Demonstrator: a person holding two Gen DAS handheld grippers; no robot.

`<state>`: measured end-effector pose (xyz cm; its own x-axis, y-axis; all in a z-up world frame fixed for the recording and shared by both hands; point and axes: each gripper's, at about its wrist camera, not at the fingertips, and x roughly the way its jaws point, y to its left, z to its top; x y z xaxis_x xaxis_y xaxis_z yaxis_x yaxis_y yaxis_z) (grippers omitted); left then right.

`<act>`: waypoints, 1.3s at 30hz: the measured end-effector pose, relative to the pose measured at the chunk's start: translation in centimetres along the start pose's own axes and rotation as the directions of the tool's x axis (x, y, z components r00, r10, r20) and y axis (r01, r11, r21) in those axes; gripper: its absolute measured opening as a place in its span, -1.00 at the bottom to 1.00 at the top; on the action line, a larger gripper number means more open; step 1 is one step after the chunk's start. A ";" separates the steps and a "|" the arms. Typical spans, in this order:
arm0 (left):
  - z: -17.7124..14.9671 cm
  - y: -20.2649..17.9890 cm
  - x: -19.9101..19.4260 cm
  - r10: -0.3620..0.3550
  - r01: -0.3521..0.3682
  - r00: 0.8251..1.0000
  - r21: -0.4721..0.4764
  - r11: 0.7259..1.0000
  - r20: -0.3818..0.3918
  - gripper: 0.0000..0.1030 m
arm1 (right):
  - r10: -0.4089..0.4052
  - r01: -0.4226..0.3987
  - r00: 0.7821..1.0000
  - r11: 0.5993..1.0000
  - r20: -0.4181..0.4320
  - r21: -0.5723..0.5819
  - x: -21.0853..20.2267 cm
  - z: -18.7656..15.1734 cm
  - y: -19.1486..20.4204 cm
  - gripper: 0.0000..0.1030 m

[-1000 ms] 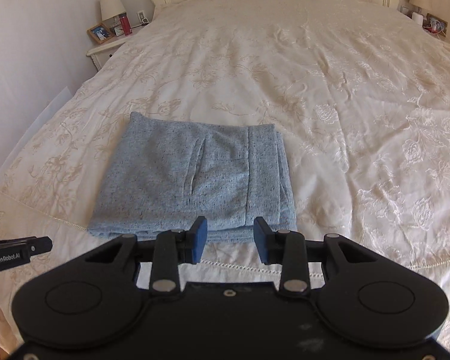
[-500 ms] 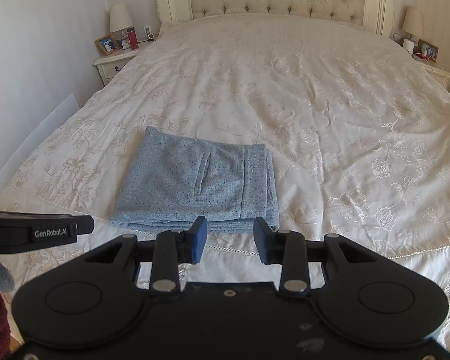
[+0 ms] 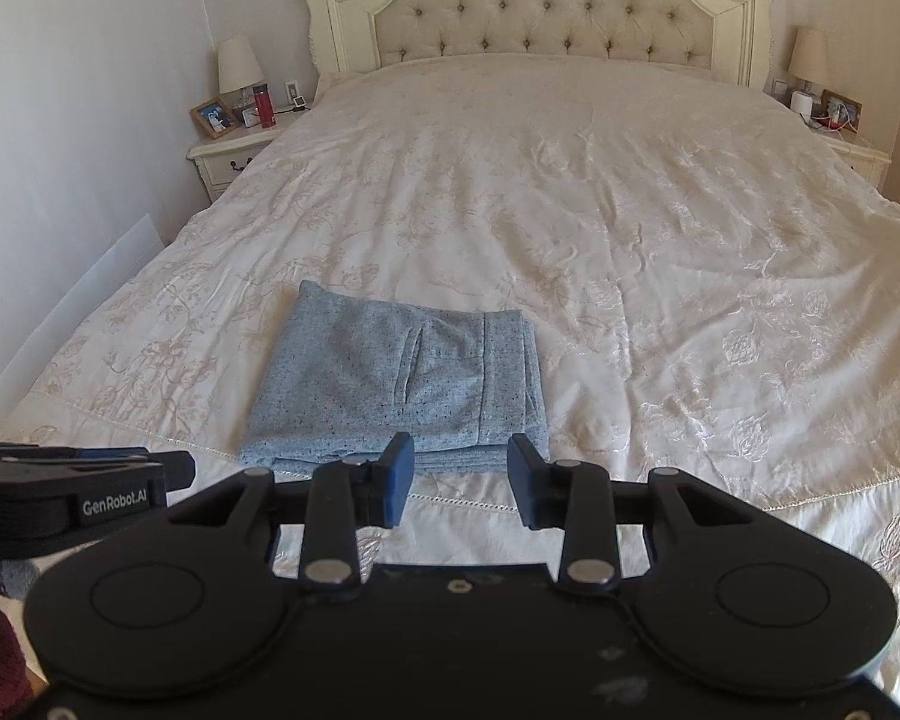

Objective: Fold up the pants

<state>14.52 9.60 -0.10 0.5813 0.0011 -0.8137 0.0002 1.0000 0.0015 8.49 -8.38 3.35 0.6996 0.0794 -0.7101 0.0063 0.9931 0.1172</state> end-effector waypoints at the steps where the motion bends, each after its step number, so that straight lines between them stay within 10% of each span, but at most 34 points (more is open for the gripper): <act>1: 0.0 0.0 -0.1 0.002 -0.002 1.000 -0.001 1.000 0.003 -0.35 | 0.003 -0.003 1.000 1.000 0.002 -0.001 -0.1 -0.1 0.1 -0.28; 39: -1.1 -1.2 -0.3 0.048 -0.048 0.999 -0.003 0.999 0.009 -0.34 | 0.024 -0.024 1.000 1.000 0.008 0.011 -0.8 -0.5 -0.5 -0.27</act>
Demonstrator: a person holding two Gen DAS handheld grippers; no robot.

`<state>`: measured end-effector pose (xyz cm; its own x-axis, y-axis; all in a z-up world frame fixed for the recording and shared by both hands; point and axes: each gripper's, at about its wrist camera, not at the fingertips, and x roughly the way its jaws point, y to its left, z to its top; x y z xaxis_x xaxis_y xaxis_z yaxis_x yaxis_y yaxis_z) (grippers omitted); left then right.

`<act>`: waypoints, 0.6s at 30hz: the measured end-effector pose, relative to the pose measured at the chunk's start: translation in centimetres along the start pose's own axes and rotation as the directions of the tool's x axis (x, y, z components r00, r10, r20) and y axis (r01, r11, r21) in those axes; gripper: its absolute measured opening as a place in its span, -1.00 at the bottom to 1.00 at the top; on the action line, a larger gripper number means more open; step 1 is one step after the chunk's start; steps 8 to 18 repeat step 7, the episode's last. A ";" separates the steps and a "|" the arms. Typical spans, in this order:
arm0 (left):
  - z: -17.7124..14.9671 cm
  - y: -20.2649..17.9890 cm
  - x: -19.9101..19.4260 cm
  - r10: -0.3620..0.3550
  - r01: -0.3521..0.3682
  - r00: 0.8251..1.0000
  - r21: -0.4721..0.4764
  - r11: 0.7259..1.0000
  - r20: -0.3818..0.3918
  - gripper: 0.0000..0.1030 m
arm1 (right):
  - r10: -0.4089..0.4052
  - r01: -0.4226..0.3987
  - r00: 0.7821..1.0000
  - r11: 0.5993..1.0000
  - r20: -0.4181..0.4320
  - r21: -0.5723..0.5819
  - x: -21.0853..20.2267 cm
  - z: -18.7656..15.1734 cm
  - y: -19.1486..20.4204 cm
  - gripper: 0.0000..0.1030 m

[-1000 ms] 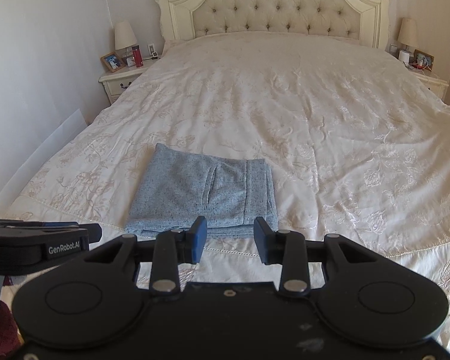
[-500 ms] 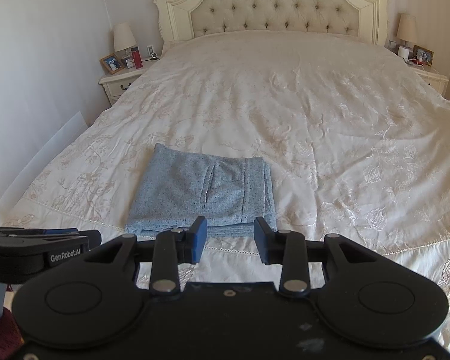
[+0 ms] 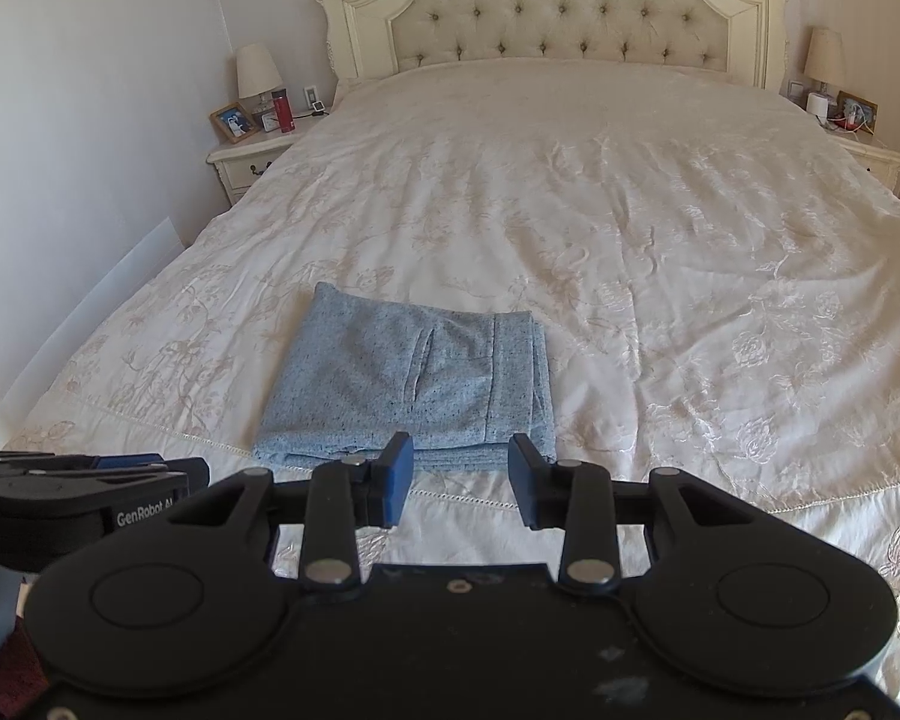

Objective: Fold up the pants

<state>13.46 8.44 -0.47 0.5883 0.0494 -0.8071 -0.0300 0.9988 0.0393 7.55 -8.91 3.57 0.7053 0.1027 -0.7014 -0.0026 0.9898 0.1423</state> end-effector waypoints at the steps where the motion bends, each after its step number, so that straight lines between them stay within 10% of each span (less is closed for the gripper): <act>1: 0.0 -0.1 0.0 0.000 0.000 1.000 0.001 1.000 -0.001 -0.34 | 0.001 -0.001 1.000 1.000 -0.001 0.000 0.0 0.0 0.0 -0.27; 18: 0.0 -0.4 0.0 0.005 -0.005 1.000 0.008 1.000 -0.002 -0.34 | 0.004 -0.004 1.000 1.000 -0.005 0.003 0.2 0.1 -0.3 -0.27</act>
